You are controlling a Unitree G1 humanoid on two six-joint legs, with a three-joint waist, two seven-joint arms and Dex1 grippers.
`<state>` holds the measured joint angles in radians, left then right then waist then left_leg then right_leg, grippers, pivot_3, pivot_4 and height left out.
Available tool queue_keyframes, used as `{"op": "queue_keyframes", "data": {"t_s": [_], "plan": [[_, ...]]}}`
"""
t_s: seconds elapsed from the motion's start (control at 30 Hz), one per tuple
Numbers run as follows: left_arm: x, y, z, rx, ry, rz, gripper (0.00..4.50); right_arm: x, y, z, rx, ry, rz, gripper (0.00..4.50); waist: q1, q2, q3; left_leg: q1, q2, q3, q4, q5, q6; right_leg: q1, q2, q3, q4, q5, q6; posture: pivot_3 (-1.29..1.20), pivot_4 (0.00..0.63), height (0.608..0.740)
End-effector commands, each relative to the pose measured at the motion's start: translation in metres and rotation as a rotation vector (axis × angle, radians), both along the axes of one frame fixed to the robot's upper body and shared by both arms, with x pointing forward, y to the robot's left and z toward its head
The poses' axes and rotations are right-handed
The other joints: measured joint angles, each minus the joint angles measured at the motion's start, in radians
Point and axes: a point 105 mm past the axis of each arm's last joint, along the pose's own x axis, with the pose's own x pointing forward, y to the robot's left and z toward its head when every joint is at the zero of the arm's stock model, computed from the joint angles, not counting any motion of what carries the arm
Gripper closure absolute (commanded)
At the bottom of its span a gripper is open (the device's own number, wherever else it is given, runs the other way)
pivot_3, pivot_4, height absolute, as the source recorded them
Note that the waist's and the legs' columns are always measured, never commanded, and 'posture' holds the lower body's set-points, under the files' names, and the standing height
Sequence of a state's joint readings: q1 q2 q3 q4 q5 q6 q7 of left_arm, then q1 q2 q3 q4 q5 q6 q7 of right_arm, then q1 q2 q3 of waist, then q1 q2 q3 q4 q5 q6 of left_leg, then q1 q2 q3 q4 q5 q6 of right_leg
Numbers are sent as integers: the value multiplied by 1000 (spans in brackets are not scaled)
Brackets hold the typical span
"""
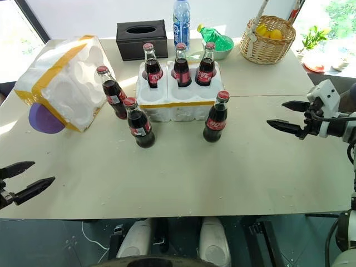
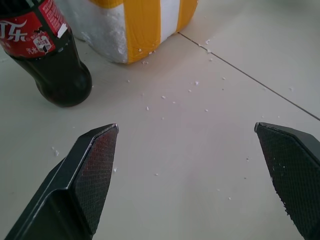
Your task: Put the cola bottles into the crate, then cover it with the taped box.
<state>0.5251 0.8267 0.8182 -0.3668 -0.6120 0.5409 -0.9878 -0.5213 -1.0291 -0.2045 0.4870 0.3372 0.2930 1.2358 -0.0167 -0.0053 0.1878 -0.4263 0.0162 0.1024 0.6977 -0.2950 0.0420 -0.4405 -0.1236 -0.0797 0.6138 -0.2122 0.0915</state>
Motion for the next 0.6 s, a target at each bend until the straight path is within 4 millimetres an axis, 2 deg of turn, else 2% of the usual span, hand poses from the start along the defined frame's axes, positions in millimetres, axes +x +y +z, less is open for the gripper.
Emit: {"op": "queue_keyframes", "data": {"t_s": [0.03,0.37,0.47,0.53,0.6], "plan": [[2,0,5,32,-9,-14,47,0,-3,14,15,-69,-10,0,0,0,0,0,0,0,0,0,0,0,0,0,0,0,0,0,150,740],[5,1,5,8,-15,15,47,3,-7,14,18,-88,-35,0,0,0,0,0,0,0,0,1,-2,0,2,0,0,0,0,0,150,740],[8,-7,10,-9,-37,-17,47,1,-5,15,42,-68,-12,0,1,0,0,0,0,0,0,2,-2,0,2,0,0,0,0,0,150,740],[14,-12,19,-12,-78,-35,47,-1,1,20,55,-67,22,0,3,0,0,0,0,0,0,2,-2,0,2,0,0,0,0,0,150,740],[22,-22,27,-24,-115,-58,47,-2,8,37,92,-82,52,0,4,0,0,0,0,0,0,2,-2,1,2,0,1,0,0,0,150,740]]}}
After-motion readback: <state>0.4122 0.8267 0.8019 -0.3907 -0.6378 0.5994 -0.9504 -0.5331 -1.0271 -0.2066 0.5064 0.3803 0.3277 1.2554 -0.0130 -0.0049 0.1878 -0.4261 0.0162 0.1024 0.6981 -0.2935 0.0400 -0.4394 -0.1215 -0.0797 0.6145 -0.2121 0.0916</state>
